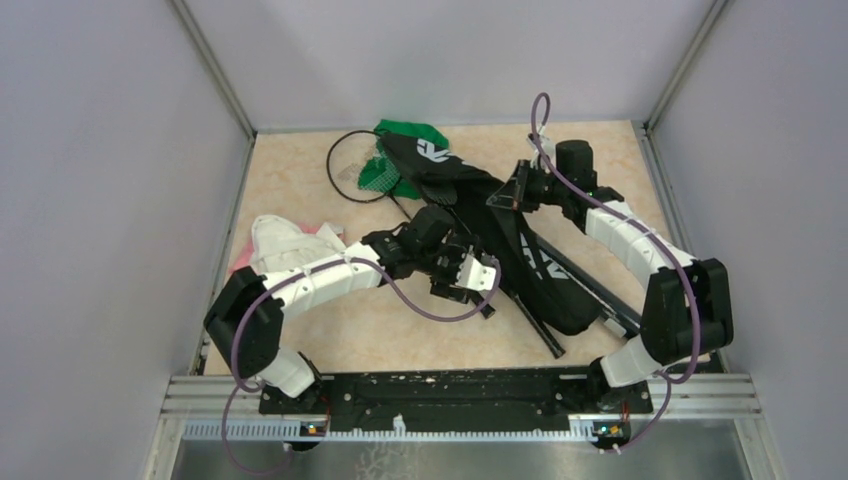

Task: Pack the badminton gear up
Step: Adjust the racket in the racket bag.

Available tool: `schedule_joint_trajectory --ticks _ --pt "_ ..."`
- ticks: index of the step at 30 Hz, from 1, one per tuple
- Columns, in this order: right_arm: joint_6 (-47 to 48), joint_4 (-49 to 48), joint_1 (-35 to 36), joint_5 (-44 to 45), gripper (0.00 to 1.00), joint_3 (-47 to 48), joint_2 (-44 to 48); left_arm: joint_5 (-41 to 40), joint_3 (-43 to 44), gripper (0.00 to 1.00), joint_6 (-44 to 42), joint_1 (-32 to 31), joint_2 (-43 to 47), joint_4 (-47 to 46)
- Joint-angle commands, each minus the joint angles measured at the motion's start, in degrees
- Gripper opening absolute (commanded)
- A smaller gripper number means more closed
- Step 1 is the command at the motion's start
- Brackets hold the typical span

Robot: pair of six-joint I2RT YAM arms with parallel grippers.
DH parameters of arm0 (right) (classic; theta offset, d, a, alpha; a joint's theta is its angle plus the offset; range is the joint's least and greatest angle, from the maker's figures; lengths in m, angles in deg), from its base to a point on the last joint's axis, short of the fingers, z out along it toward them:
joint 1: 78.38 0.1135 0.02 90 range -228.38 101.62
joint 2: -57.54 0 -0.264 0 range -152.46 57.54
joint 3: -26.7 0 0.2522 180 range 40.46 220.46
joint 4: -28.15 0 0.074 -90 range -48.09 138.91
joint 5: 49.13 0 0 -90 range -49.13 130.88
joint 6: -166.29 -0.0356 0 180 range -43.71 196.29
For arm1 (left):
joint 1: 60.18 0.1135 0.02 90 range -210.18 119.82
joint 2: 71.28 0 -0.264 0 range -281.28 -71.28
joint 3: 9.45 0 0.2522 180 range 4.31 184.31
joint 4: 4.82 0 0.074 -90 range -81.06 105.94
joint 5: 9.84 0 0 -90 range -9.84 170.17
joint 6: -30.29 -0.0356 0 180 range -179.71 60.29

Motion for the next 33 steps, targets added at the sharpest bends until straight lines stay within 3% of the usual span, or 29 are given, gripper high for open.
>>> schedule_joint_trajectory --ticks 1,4,9,14,19,27,33 --pt "0.87 -3.63 -0.15 -2.47 0.00 -0.25 3.68 -12.40 -1.49 0.87 1.76 1.17 1.52 -8.24" --pt "0.10 -4.49 -0.15 -2.66 0.00 -0.89 4.38 -15.68 -1.73 0.88 8.81 3.14 2.15 -12.90" --pt "-1.29 -5.09 -0.15 -2.49 0.00 -0.58 5.38 -22.64 -2.08 0.93 29.22 5.81 3.53 -17.54" --pt "-1.56 -4.35 -0.15 -2.74 0.00 1.57 4.34 -22.71 -1.77 0.95 44.93 9.37 4.18 -15.44" --pt "-1.68 -4.12 -0.15 -2.68 0.00 2.78 3.38 -16.23 0.19 0.94 58.41 13.99 1.27 -12.19" --pt "-1.24 -3.92 -0.16 -2.38 0.00 3.44 3.03 -7.52 0.67 0.97 72.85 15.96 -3.31 -15.22" --pt "-1.16 -4.24 -0.15 -2.82 0.00 3.17 3.10 -7.55 3.29 0.93 78.26 16.30 -7.76 -18.08"
